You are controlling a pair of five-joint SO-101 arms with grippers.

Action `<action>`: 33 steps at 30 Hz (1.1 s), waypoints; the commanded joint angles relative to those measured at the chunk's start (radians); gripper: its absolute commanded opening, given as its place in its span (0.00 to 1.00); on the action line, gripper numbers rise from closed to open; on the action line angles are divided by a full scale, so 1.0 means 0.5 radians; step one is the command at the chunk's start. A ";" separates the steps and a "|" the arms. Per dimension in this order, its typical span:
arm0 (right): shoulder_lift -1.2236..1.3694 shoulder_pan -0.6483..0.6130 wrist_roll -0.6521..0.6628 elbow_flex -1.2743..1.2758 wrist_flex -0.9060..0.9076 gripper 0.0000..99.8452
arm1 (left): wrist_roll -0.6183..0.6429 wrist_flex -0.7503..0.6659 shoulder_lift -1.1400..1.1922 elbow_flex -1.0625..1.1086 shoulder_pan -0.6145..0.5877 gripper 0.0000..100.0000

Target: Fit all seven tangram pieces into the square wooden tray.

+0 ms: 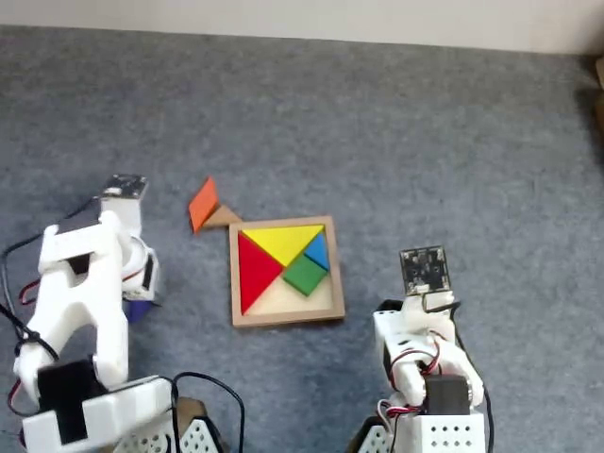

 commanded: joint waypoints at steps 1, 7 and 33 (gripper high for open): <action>0.002 0.026 -0.012 0.284 -0.032 0.01 | 0.003 0.135 -0.247 -0.066 0.152 0.15; 0.002 0.026 -0.012 0.284 -0.032 0.01 | 0.003 0.276 -0.477 -0.072 0.308 0.14; -0.008 0.097 -0.009 0.284 -0.032 0.01 | -0.264 -0.138 -0.483 0.376 0.054 0.14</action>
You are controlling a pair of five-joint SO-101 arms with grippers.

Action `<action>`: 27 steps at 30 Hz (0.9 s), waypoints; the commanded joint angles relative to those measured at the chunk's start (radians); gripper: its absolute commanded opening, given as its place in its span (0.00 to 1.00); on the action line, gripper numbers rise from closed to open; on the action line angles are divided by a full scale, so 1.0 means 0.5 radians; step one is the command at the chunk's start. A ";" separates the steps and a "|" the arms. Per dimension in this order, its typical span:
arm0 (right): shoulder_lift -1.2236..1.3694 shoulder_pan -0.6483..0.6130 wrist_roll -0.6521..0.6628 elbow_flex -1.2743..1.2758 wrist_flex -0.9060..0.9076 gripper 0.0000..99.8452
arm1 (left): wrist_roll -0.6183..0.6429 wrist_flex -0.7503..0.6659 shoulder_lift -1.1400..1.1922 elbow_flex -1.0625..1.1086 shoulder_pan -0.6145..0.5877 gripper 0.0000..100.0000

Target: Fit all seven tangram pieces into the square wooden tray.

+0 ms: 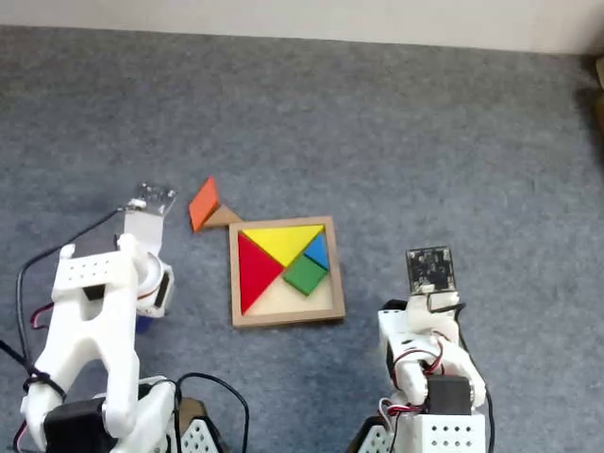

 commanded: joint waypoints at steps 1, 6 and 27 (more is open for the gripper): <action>-0.008 0.026 -0.009 0.284 -0.032 0.01 | -0.071 -0.040 -0.057 0.008 -0.048 0.14; -0.008 0.026 -0.009 0.284 -0.032 0.01 | -0.071 -0.040 -0.066 -0.005 -0.041 0.04; -0.014 0.379 -0.009 0.284 -0.186 0.01 | 0.252 0.660 -0.051 -1.026 1.091 0.00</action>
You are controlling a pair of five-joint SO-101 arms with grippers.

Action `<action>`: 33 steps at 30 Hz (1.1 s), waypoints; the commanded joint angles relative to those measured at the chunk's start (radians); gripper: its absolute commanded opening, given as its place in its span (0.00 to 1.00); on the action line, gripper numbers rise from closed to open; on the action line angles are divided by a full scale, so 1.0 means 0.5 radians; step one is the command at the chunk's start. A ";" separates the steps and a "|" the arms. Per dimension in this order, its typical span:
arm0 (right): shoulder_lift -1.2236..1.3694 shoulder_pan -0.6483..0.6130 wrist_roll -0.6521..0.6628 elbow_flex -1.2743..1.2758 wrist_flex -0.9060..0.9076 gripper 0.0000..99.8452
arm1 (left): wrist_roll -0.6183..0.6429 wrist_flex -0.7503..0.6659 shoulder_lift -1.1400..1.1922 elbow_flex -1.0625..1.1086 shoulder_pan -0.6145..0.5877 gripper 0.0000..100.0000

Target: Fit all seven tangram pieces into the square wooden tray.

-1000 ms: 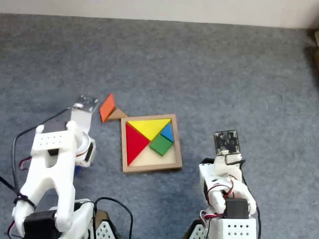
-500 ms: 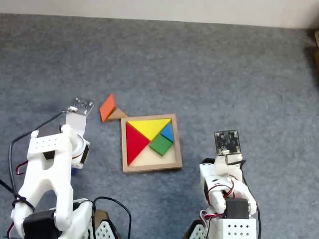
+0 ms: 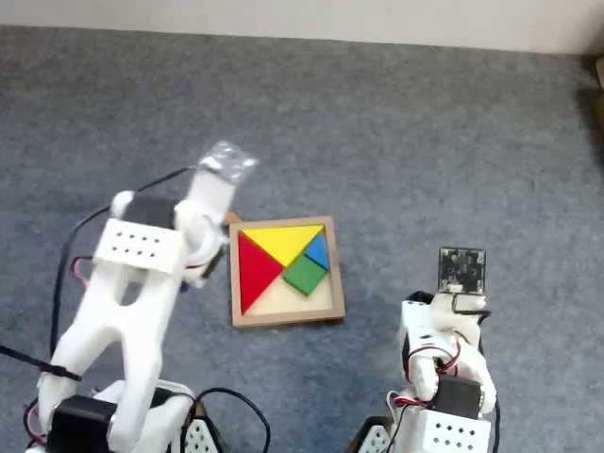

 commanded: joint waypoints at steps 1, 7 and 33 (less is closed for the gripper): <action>-0.014 0.032 -0.009 0.284 -0.041 0.01 | 0.058 0.031 -0.044 -0.207 0.281 0.00; -0.014 0.032 -0.009 0.284 -0.041 0.01 | 0.120 0.025 0.345 -0.407 0.539 0.00; -0.014 0.032 -0.009 0.284 -0.041 0.01 | 0.255 0.034 1.527 -1.112 1.100 0.00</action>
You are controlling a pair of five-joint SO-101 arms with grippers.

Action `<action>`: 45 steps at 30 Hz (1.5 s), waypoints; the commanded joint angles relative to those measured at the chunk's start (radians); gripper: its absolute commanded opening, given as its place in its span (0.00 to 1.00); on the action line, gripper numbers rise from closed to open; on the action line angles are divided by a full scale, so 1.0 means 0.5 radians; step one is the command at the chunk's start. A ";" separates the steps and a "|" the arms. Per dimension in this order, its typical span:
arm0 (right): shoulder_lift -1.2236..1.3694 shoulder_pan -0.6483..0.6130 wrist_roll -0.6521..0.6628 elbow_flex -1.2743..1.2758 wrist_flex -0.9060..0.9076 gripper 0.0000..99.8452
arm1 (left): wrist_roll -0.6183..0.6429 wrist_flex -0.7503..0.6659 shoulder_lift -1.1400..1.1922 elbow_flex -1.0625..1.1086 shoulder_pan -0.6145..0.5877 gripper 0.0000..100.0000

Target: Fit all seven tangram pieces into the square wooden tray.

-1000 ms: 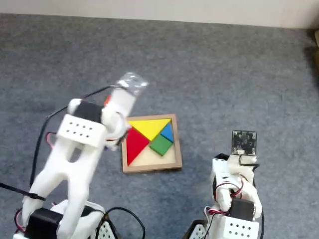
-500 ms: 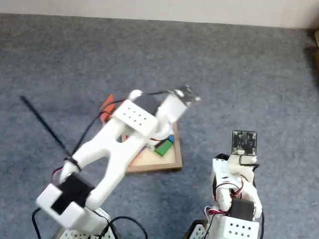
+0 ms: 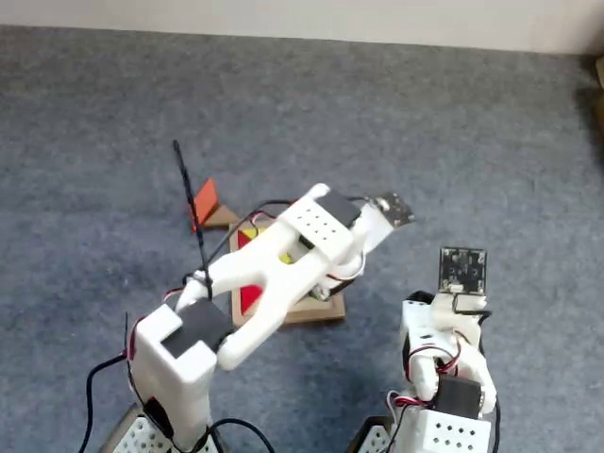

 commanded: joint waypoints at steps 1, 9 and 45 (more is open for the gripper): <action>-0.014 0.023 -0.009 0.284 -0.041 0.01 | 0.015 0.018 0.014 -0.100 0.048 0.00; -0.014 0.023 -0.009 0.284 -0.041 0.01 | 0.015 0.077 0.029 -0.100 0.035 0.19; -0.014 0.023 -0.009 0.284 -0.041 0.01 | -0.052 0.463 0.026 -0.812 -0.354 0.23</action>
